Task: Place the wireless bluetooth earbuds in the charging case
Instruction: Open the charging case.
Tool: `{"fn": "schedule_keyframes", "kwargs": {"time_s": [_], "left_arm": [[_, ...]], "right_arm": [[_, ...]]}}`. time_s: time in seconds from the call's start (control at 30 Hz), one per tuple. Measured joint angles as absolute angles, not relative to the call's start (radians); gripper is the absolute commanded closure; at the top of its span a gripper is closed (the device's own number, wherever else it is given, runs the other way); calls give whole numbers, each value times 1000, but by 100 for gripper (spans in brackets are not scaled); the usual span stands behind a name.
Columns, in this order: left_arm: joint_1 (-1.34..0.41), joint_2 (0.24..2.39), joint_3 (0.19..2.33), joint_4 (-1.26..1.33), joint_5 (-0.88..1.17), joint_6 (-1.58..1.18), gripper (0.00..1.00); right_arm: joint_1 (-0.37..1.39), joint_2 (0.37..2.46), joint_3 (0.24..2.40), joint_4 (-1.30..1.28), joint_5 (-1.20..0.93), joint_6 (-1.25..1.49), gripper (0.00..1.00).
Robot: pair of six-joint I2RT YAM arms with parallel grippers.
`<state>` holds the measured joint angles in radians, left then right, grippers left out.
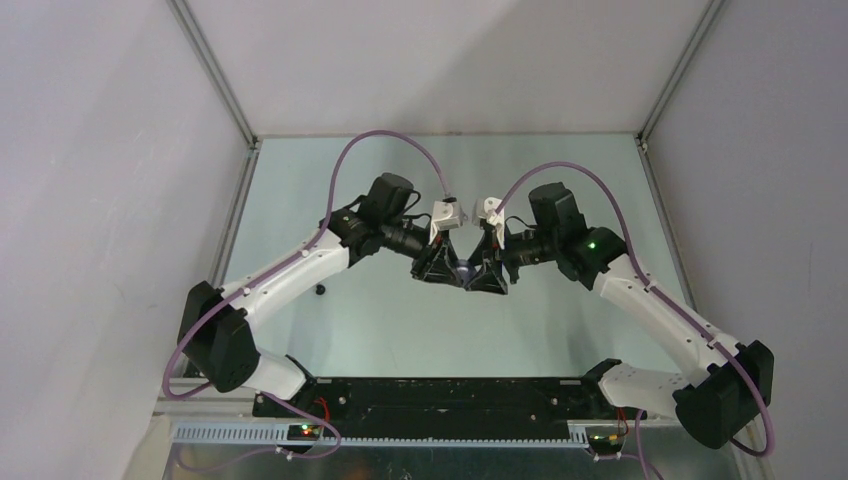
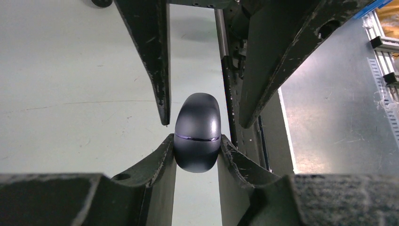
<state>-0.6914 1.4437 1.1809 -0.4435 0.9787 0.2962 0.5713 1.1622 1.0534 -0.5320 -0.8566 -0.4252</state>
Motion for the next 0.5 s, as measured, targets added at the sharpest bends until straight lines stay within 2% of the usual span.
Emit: {"fn": "schedule_keyframes", "kwargs": {"time_s": [0.2, 0.27, 0.4, 0.5], "left_arm": [[-687, 1444, 1180, -427, 979, 284, 93], [-684, 1444, 1179, -427, 979, 278, 93], [-680, 1441, 1172, -421, 981, 271, 93], [-680, 1441, 1172, -415, 980, 270, 93]], "right_arm": [[567, 1162, 1050, -525, -864, -415, 48], [563, 1163, 1050, -525, -863, -414, 52], [551, 1164, 1049, -524, -865, -413, 67], [542, 1165, 1049, -523, -871, -407, 71]]}}
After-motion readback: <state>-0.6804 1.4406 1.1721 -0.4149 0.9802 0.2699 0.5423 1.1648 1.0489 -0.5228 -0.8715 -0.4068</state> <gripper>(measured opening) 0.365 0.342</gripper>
